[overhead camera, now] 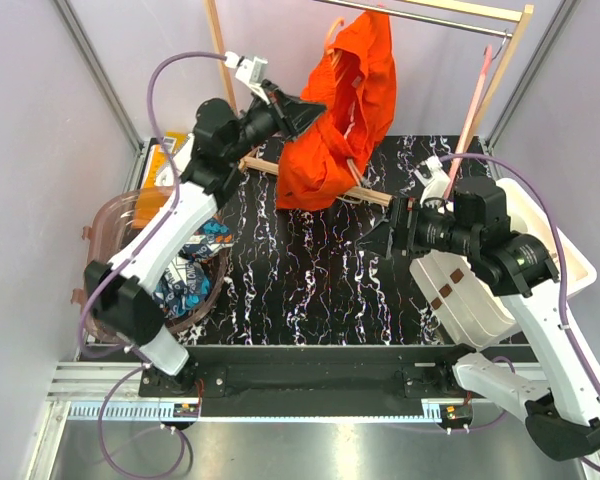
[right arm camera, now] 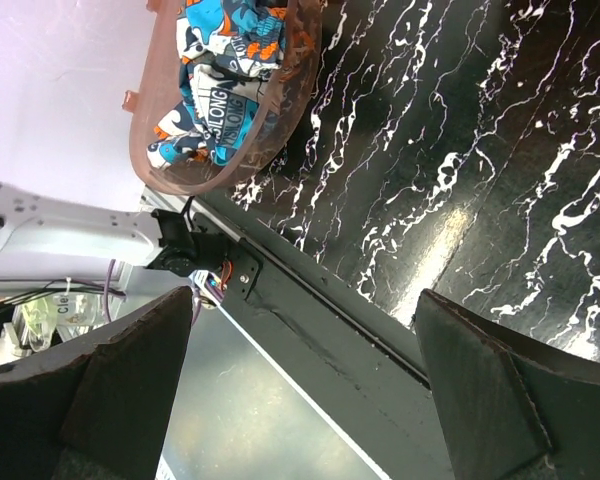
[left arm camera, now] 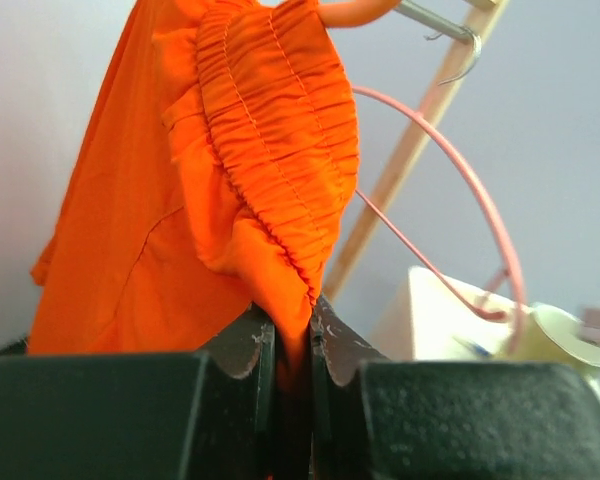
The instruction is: Remove the shorts from the hanger
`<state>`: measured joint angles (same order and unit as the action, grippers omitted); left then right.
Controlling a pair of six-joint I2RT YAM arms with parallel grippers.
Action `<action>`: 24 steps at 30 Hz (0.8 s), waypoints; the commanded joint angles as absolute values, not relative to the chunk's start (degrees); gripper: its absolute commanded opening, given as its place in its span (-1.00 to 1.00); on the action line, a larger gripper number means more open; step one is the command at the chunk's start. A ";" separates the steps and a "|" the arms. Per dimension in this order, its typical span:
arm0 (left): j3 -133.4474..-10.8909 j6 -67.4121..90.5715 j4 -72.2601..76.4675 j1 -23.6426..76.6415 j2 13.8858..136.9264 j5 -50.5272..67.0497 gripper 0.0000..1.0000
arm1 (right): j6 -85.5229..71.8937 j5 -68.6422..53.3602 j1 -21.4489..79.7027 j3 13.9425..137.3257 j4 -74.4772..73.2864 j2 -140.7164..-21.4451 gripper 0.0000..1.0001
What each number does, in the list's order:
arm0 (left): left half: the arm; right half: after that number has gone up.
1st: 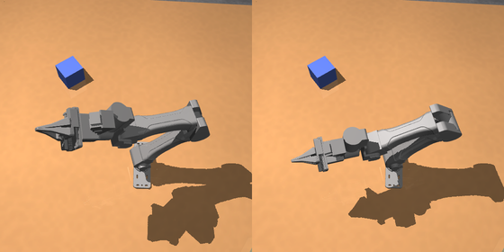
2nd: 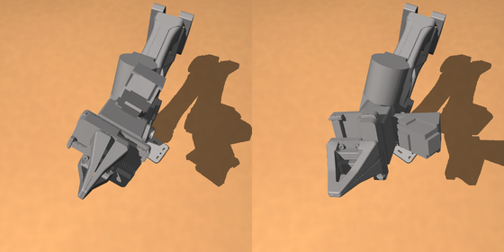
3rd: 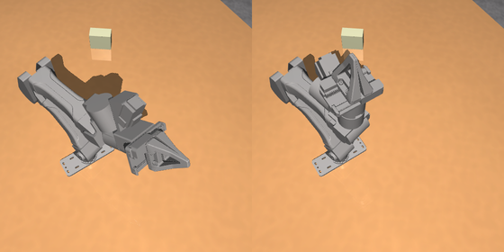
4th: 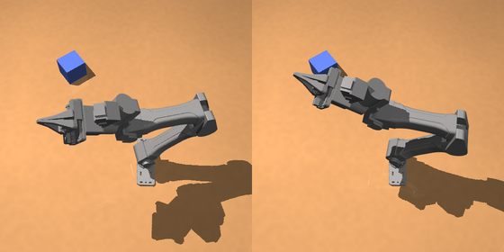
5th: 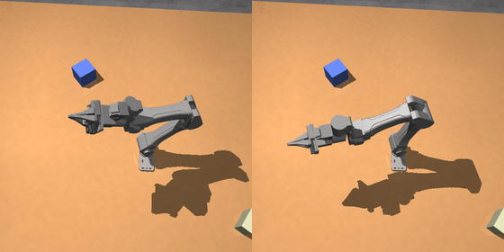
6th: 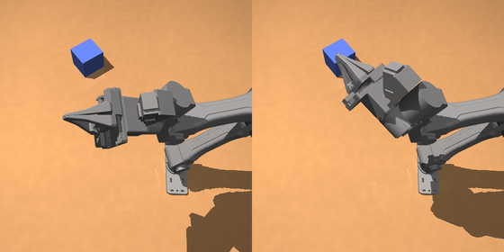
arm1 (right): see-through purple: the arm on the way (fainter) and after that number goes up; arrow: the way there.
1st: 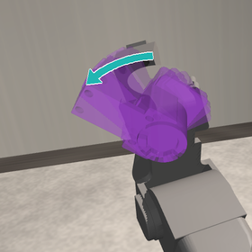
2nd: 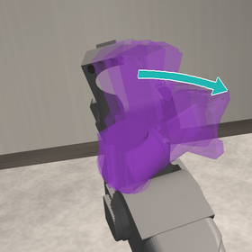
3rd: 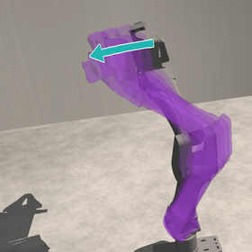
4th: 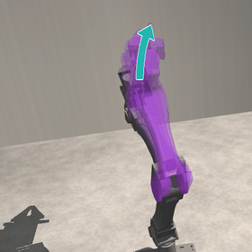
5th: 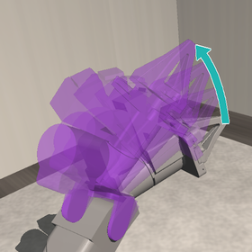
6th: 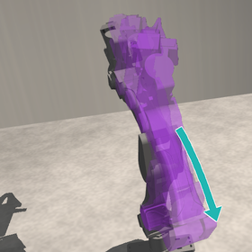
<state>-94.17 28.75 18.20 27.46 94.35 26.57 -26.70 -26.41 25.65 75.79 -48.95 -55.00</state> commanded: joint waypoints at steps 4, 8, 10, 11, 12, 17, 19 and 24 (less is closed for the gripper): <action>-82.81 36.47 13.20 26.89 76.92 28.74 -1.00 | -24.96 -24.53 30.05 82.35 -47.03 -58.87 1.00; -74.28 40.24 7.40 26.72 69.20 29.79 -1.00 | -25.66 -19.26 38.30 86.56 -46.93 -62.57 1.00; -69.82 41.74 5.63 26.37 66.63 30.93 -1.00 | -26.45 -15.30 39.99 87.53 -45.63 -62.67 1.00; -68.31 43.58 5.54 26.28 64.18 31.37 -1.00 | -26.46 -14.86 39.99 88.58 -45.09 -62.75 0.99; -66.81 44.64 6.06 26.28 62.94 31.90 -1.00 | -26.28 -14.68 40.08 89.38 -44.65 -63.01 1.00; -58.28 52.10 7.46 26.28 56.43 35.06 -1.00 | -24.61 -14.15 40.17 97.53 -44.83 -68.20 0.70; -55.04 54.22 10.19 26.19 54.16 36.29 -1.00 | -24.26 -13.36 40.34 99.74 -43.78 -70.12 0.61; -50.89 58.88 13.00 26.19 51.16 38.84 -1.00 | -24.52 -12.14 42.53 105.64 -40.79 -75.22 0.55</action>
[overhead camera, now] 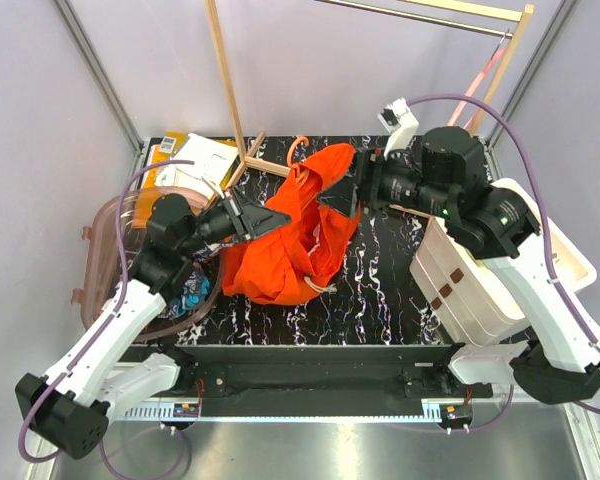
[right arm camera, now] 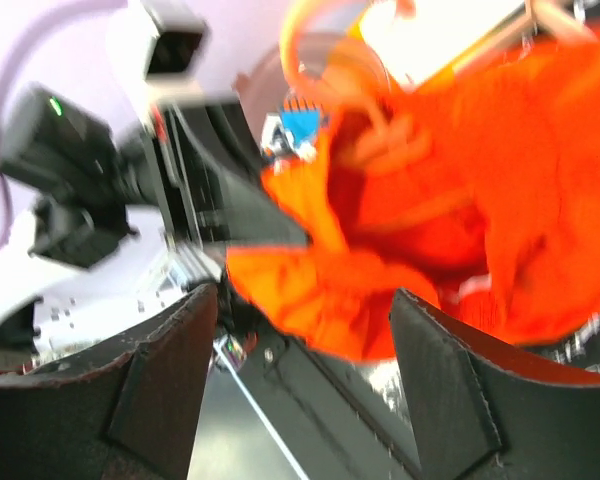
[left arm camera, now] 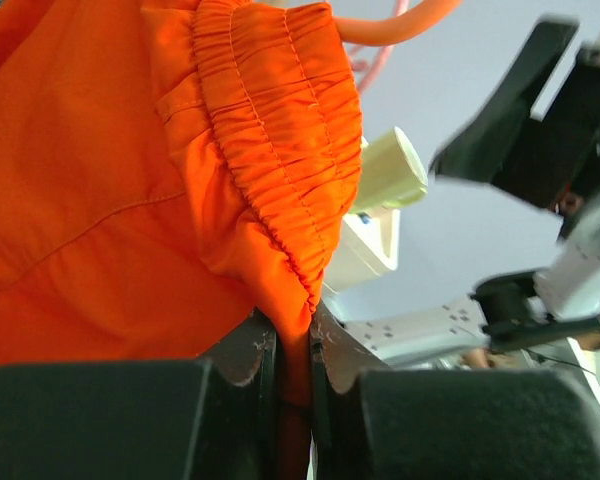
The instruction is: Remove the shorts from the hanger
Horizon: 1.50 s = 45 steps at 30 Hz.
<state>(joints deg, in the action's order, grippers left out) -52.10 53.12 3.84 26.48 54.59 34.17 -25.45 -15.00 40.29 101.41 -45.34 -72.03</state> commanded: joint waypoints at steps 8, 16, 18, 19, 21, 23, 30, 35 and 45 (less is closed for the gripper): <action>-46.14 63.63 16.52 26.28 47.73 41.04 -1.00 | -22.51 -2.83 48.68 107.58 -36.65 -79.01 0.53; -45.44 64.68 16.87 26.19 45.88 42.19 -1.00 | -17.67 4.66 53.26 106.97 -32.70 -80.59 0.35; -44.74 65.82 18.19 26.28 45.70 42.62 -1.00 | -16.44 5.09 54.05 106.88 -31.99 -81.29 0.35; -44.48 66.18 18.63 26.28 45.70 42.89 -1.00 | -15.91 5.36 54.31 106.88 -31.64 -81.56 0.35; -43.69 67.06 20.12 26.37 45.70 43.42 -1.00 | -13.72 6.58 55.28 106.96 -30.59 -82.35 0.35; -43.59 67.15 20.13 26.28 45.53 43.33 -1.00 | -11.17 8.35 56.68 106.88 -29.36 -82.96 0.34; -43.42 67.41 20.13 26.37 44.65 43.86 -1.00 | -7.12 10.37 57.30 105.30 -25.76 -84.11 0.29; -43.59 67.32 19.86 26.37 45.00 43.86 -1.00 | -5.80 9.06 57.57 103.19 -21.98 -83.94 0.17; -46.05 63.84 15.75 26.37 44.83 43.60 -1.00 | -2.20 8.88 57.74 100.37 -17.49 -83.85 -0.43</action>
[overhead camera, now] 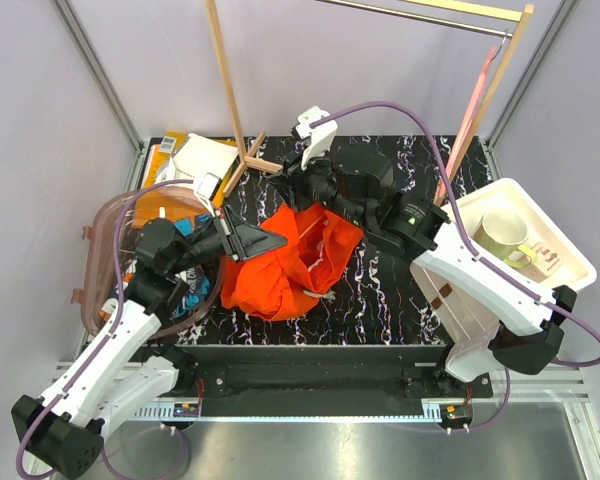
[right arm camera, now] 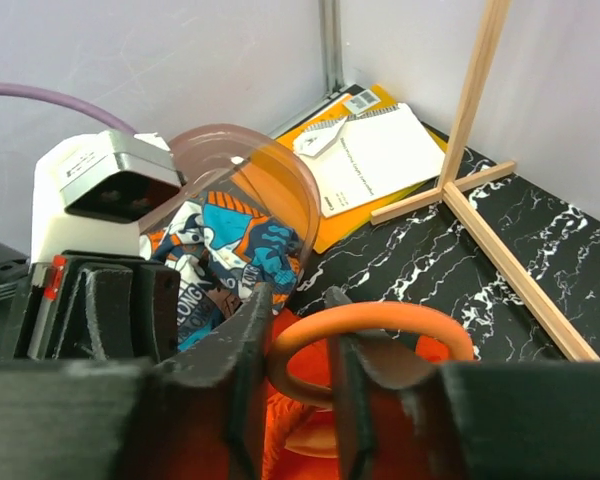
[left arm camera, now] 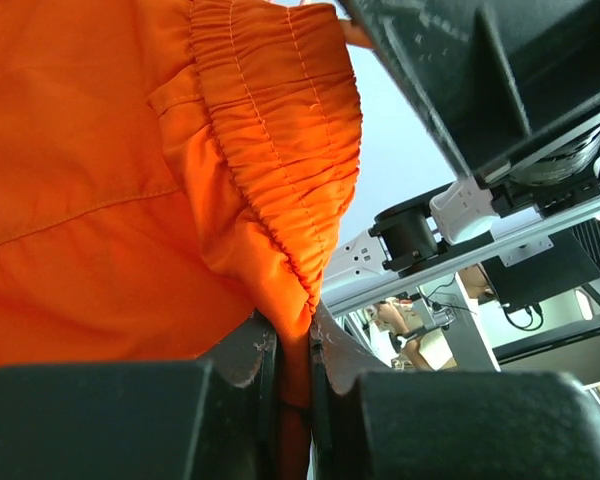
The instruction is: Remove the shorts from the hanger
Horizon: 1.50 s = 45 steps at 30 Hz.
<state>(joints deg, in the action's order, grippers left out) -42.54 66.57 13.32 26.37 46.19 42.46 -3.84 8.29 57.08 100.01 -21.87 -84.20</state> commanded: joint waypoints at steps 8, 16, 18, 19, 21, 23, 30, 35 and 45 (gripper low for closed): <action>-70.02 30.00 -30.39 26.28 43.51 24.03 0.21 | -5.27 14.32 57.92 100.54 -22.67 -82.62 -1.00; -73.56 23.03 -32.26 31.97 42.26 17.06 0.42 | -11.25 25.56 57.83 103.18 -32.68 -83.84 -1.00; -74.53 22.07 -32.34 38.54 44.11 13.90 0.41 | -11.95 30.72 57.83 105.28 -34.44 -84.98 -1.00; -75.84 21.54 -32.34 41.54 46.12 12.15 0.41 | -12.21 32.94 57.92 106.42 -37.06 -86.73 -1.00; -77.16 19.52 -32.43 50.83 48.15 3.81 0.40 | -12.91 40.03 57.75 110.64 -40.15 -89.02 -1.00; -79.18 17.24 -32.52 55.79 51.40 -3.82 0.38 | -14.14 43.49 57.13 115.82 -45.51 -92.45 -1.00; -78.58 16.00 -28.15 71.52 56.34 -29.86 0.26 | -23.89 46.40 52.74 127.52 -57.91 -98.35 -1.00; -71.64 15.47 -18.91 75.32 58.88 -46.97 0.36 | -31.19 44.65 51.68 130.17 -62.40 -99.23 -1.00; -71.90 9.42 -7.24 75.50 71.54 -64.76 0.88 | -47.02 40.78 51.68 131.92 -68.20 -100.28 -1.00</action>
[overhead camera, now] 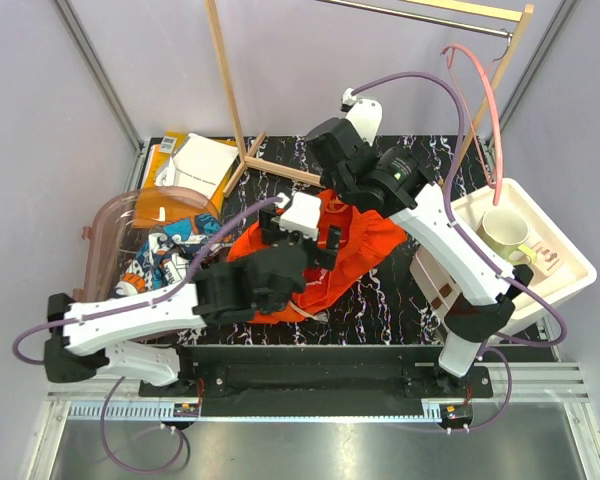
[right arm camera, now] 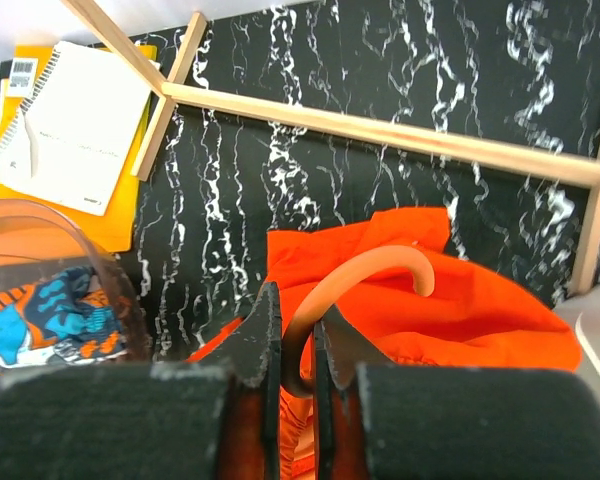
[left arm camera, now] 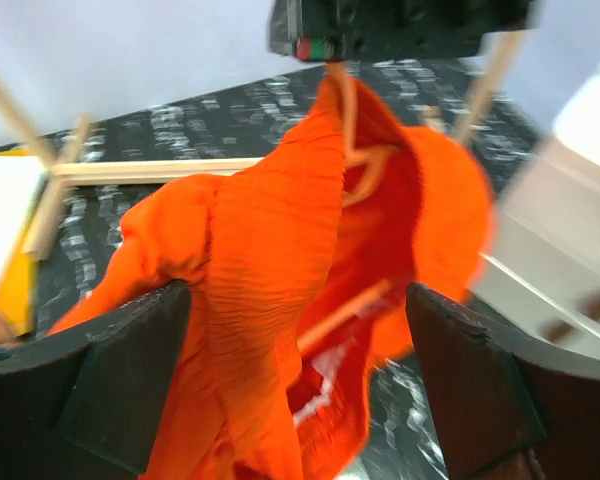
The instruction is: Remove the shorts from the hanger
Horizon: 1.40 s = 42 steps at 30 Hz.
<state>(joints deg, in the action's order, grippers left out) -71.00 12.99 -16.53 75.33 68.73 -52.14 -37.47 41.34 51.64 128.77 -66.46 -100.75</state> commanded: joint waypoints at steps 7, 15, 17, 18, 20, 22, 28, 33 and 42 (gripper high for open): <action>-70.93 0.20 2.43 75.32 76.37 -76.71 0.46 | -49.13 40.34 51.77 130.88 -68.29 -98.09 -1.00; -73.29 -4.39 5.02 72.33 78.40 -75.68 -0.49 | -48.69 38.76 51.77 123.42 -63.82 -92.83 -1.00; -75.74 -2.30 -1.44 72.25 77.79 -72.52 -0.79 | -46.60 40.07 51.68 120.25 -62.06 -91.06 -1.00; -76.89 -0.55 -4.80 72.16 77.00 -71.38 -1.00 | -45.45 40.69 51.68 116.75 -59.70 -89.14 -1.00; -78.57 4.38 -11.82 72.25 75.59 -67.60 -1.00 | -42.56 44.01 51.68 113.31 -57.58 -87.11 -1.00; -78.40 8.86 -16.41 72.16 71.99 -62.26 -1.00 | -38.96 47.35 51.77 107.86 -53.63 -84.12 -1.00; -75.50 16.87 -21.35 71.11 59.96 -47.30 -1.00 | -28.51 52.46 51.68 96.52 -44.66 -77.53 -1.00; -76.81 19.85 -26.97 69.96 54.24 -41.50 -1.00 | -21.01 54.05 51.42 86.60 -33.67 -70.85 -1.00; -69.17 25.39 -29.09 65.57 44.39 -37.18 -1.00 | -21.35 52.21 50.98 81.12 -28.21 -65.57 -1.00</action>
